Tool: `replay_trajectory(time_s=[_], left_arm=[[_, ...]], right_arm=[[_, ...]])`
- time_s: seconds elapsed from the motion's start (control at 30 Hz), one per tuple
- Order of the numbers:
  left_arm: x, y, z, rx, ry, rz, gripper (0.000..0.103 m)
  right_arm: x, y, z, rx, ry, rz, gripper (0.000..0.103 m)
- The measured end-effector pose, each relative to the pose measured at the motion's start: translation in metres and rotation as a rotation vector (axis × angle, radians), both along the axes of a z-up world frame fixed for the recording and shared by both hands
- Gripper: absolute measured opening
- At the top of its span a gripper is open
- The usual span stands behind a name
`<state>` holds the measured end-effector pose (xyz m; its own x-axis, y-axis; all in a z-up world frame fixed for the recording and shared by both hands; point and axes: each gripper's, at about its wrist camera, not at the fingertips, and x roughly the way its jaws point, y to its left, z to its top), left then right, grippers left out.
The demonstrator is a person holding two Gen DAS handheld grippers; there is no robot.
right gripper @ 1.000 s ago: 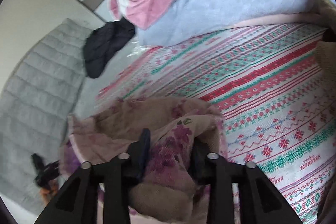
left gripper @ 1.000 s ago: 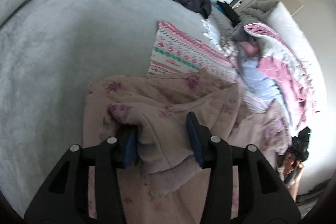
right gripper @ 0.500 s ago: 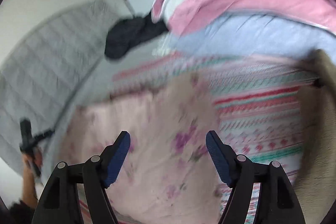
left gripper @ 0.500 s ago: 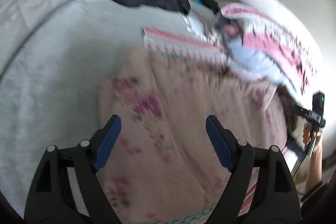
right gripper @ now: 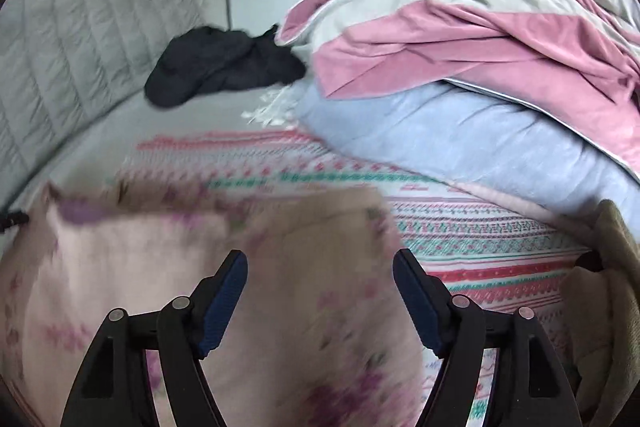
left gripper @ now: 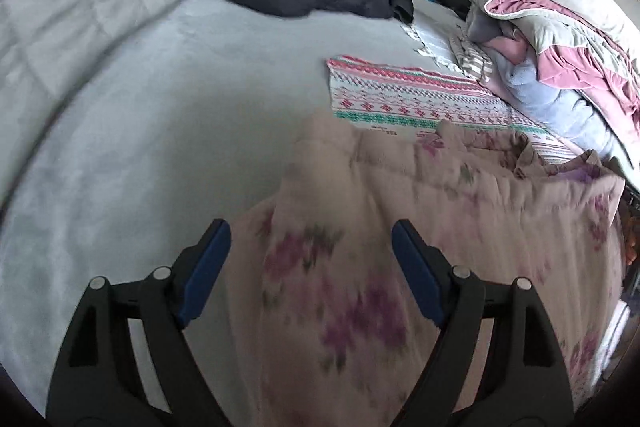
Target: Fold large clothes
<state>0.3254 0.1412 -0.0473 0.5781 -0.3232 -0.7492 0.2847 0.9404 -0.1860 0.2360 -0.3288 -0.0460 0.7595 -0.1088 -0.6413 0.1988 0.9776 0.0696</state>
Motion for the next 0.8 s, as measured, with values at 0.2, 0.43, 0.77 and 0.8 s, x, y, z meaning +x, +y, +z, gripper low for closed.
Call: replay_trajectory(time_s=[0.2, 0.43, 0.77, 0.8], left_arm=[[0.03, -0.001, -0.013, -0.188, 0.151, 0.029, 0.022], [-0.004, -0.003, 0.046, -0.15, -0.108, 0.14, 0.013], [0.057, -0.003, 0.053, -0.125, -0.226, 0.343, 0.013], [0.065, -0.007, 0.04, -0.107, -0.21, 0.347, 0.013]], right_arm=[[0.016, -0.043, -0.022, 0.179, 0.101, -0.099, 0.07], [0.002, -0.025, 0.016, 0.079, -0.026, -0.087, 0.016], [0.077, -0.035, 0.026, 0.0, -0.062, -0.263, 0.015], [0.091, -0.035, 0.009, -0.024, -0.015, -0.266, 0.015]])
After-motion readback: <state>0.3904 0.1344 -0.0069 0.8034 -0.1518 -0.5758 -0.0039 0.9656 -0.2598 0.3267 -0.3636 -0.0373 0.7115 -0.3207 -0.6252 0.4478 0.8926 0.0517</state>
